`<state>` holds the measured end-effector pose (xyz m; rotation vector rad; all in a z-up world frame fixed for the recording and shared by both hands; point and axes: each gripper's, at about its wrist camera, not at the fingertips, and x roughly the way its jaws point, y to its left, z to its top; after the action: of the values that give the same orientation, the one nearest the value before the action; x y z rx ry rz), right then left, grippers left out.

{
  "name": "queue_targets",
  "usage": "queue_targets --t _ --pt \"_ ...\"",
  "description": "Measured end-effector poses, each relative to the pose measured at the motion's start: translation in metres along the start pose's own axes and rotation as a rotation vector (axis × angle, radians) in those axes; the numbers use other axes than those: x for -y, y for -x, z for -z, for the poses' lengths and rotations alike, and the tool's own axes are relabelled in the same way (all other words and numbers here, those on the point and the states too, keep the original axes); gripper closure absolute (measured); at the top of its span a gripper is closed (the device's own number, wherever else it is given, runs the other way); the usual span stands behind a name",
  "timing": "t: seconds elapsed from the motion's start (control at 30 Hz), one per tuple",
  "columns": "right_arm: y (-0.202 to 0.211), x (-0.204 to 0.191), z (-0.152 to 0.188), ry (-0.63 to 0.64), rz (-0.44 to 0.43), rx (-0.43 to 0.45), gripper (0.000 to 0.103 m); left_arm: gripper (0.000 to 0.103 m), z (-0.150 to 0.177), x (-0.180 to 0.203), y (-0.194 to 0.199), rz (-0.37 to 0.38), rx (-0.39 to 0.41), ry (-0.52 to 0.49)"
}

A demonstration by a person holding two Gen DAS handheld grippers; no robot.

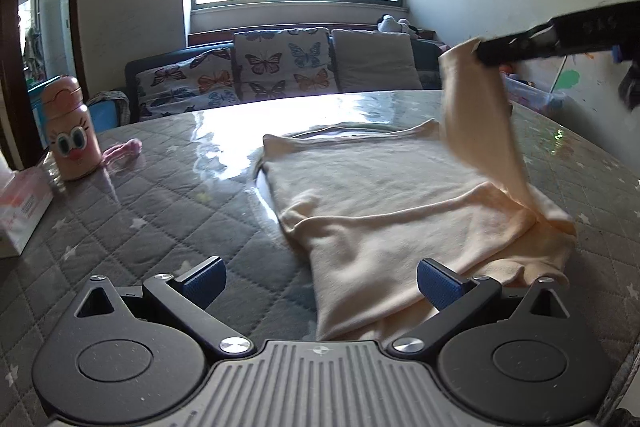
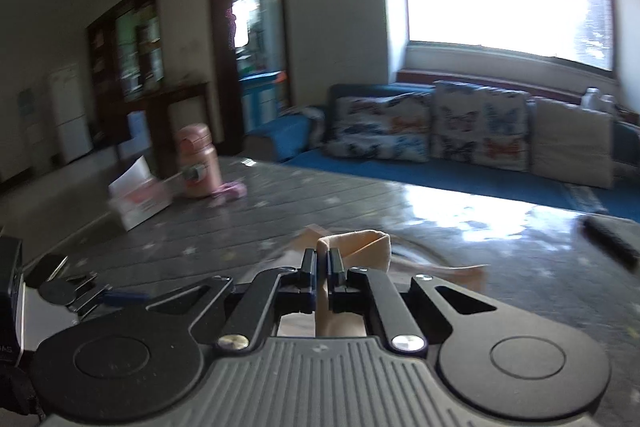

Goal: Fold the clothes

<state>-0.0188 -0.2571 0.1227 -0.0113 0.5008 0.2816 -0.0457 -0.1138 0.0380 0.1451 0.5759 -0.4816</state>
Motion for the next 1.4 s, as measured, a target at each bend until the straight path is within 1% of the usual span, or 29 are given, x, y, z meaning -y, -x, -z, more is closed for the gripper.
queue_targets --t 0.07,0.17,0.3,0.4,0.5,0.57,0.67,0.7,0.77,0.8,0.87,0.9,0.93,0.97,1.0,1.07,1.13,1.27,1.33,1.4 --pt "-0.013 -0.013 0.003 0.017 -0.039 -0.020 0.099 0.000 0.001 -0.003 0.001 -0.005 -0.001 0.005" --pt "-0.021 -0.023 0.008 0.037 -0.097 -0.040 0.098 0.000 0.002 -0.004 0.002 -0.008 -0.002 0.007" --pt "-0.014 -0.023 0.014 0.038 -0.141 -0.059 0.094 0.000 0.000 -0.003 0.002 -0.011 0.002 -0.002" --pt "0.002 -0.009 0.020 0.041 -0.122 -0.071 0.093 0.000 -0.004 -0.001 0.002 -0.010 0.011 -0.006" --pt "0.010 0.006 0.033 0.042 -0.075 -0.112 0.092 0.004 -0.009 0.008 0.003 0.009 0.029 -0.025" --pt "0.012 0.022 0.049 0.022 -0.022 -0.169 0.092 0.016 -0.013 0.016 0.001 0.030 0.033 -0.045" --pt "0.012 0.046 0.072 -0.018 0.032 -0.239 0.092 0.021 -0.018 0.028 -0.007 0.043 0.018 -0.074" --pt "0.011 0.052 0.079 -0.030 0.043 -0.256 0.092 0.024 -0.019 0.030 -0.011 0.043 0.008 -0.079" --pt "0.009 0.063 0.093 -0.053 0.058 -0.286 0.092 0.036 -0.020 0.033 -0.020 0.040 -0.018 -0.081" --pt "0.008 0.068 0.099 -0.059 0.064 -0.297 0.092 0.039 -0.020 0.034 -0.024 0.037 -0.034 -0.078" --pt "0.006 0.074 0.109 -0.069 0.073 -0.315 0.092 0.051 -0.019 0.034 -0.031 0.034 -0.061 -0.073" --pt "0.006 0.077 0.115 -0.075 0.074 -0.322 0.089 0.053 -0.018 0.034 -0.035 0.033 -0.074 -0.071" --pt "0.005 0.081 0.119 -0.086 0.069 -0.321 0.086 0.060 -0.017 0.034 -0.038 0.031 -0.086 -0.069" --pt "0.005 0.082 0.120 -0.090 0.066 -0.318 0.086 0.071 -0.016 0.034 -0.040 0.030 -0.096 -0.069" --pt "0.007 0.084 0.121 -0.091 0.063 -0.316 0.086 0.076 -0.015 0.033 -0.042 0.029 -0.105 -0.066" --pt "0.008 0.084 0.120 -0.086 0.061 -0.315 0.086 0.091 -0.015 0.032 -0.041 0.026 -0.105 -0.057" --pt "0.005 0.082 0.120 -0.071 0.060 -0.316 0.086 0.098 -0.017 0.031 -0.038 0.021 -0.099 -0.047" --pt "0.004 0.080 0.112 -0.060 0.056 -0.311 0.086 0.099 -0.025 0.028 -0.024 0.022 -0.073 -0.020" --pt "0.005 0.080 0.105 -0.049 0.052 -0.289 0.086 0.099 -0.029 0.026 -0.019 0.032 -0.072 -0.016" --pt "0.001 0.081 0.098 -0.039 0.055 -0.271 0.086 0.098 -0.029 0.026 -0.020 0.036 -0.083 -0.036"
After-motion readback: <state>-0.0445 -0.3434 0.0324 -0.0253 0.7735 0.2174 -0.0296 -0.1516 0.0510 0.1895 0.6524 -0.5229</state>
